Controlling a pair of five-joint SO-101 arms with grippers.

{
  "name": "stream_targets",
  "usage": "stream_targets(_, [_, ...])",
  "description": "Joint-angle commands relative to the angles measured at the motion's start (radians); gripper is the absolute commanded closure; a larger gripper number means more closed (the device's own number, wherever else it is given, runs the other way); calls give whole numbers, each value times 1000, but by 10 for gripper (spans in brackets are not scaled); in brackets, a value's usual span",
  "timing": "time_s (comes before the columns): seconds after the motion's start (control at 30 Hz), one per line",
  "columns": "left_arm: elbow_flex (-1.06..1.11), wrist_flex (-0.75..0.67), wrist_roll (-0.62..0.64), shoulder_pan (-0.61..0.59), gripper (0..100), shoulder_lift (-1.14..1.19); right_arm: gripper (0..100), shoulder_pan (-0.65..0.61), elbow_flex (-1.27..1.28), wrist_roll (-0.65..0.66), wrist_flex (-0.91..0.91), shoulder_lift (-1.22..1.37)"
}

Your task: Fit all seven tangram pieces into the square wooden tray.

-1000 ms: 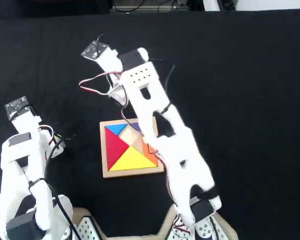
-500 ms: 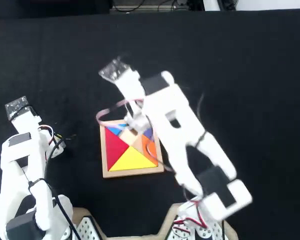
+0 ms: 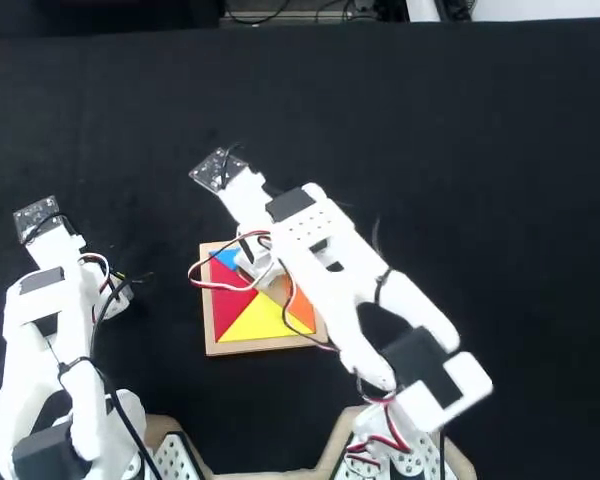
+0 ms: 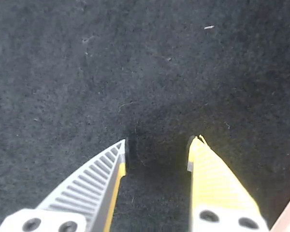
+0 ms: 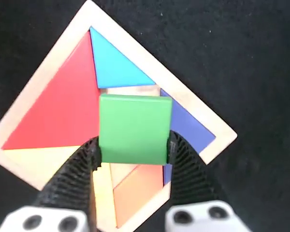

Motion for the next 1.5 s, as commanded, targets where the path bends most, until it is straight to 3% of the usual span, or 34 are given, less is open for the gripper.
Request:
stream_targets(0.0, [-5, -9, -9, 10, 791, -11, 986, -9, 7, 52, -23, 2])
stream_targets(0.4, [-7, -9, -9, 10, 791, -9, 982, -12, 8, 72, -31, 10])
stream_targets(0.6, [-7, -9, -9, 10, 786, -11, 783, -8, 10, 29, -18, 10])
stream_targets(1.27, [-15, -5, -11, 54, 785, -12, 817, -89, 47, 72, 8, 1])
stream_targets(1.47, [-35, 0, -11, 54, 783, -12, 708, -75, 39, 71, 32, -1])
